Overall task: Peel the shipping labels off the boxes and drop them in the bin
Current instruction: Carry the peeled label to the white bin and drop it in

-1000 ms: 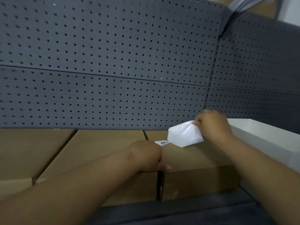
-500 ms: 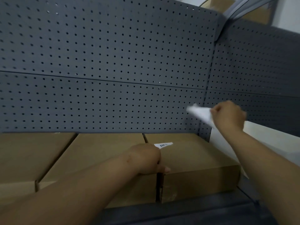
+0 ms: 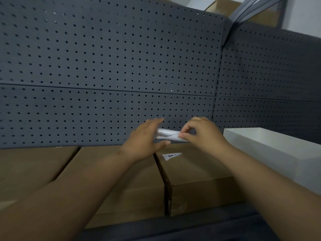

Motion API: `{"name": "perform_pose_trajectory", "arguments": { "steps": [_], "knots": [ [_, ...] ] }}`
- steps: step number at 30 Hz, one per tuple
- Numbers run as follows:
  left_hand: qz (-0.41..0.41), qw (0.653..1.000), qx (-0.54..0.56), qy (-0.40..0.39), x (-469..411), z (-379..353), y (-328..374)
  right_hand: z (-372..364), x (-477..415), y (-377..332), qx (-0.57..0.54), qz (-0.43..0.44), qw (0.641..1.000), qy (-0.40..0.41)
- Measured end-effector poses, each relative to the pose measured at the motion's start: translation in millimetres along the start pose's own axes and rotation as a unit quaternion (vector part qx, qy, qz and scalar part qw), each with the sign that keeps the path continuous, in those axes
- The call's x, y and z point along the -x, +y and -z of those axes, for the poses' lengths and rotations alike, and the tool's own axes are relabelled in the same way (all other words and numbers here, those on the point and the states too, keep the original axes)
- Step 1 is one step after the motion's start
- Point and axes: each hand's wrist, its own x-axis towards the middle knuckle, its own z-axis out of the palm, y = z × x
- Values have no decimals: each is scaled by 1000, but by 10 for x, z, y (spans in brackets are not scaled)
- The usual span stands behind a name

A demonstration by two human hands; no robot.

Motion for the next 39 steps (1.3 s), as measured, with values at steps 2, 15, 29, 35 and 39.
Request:
{"name": "perform_pose_trajectory", "arguments": {
  "steps": [2,15,29,35,39],
  "knots": [
    [3,1000,4,-21,-25,9,-14,-38,9,-27,-25,9,1000,9],
    [46,996,-63,45,-186,88,-250,-263,-120,124,-63,-46,996,-42],
    [48,967,-248,-27,-219,61,-264,-745,-231,68,65,-17,962,-264],
    [29,970,-223,-92,-285,14,-261,-819,-338,28,124,-5,947,-295],
    [28,977,-189,-98,-292,-44,-267,-834,-341,-20,170,22,940,-296]
  ]
}}
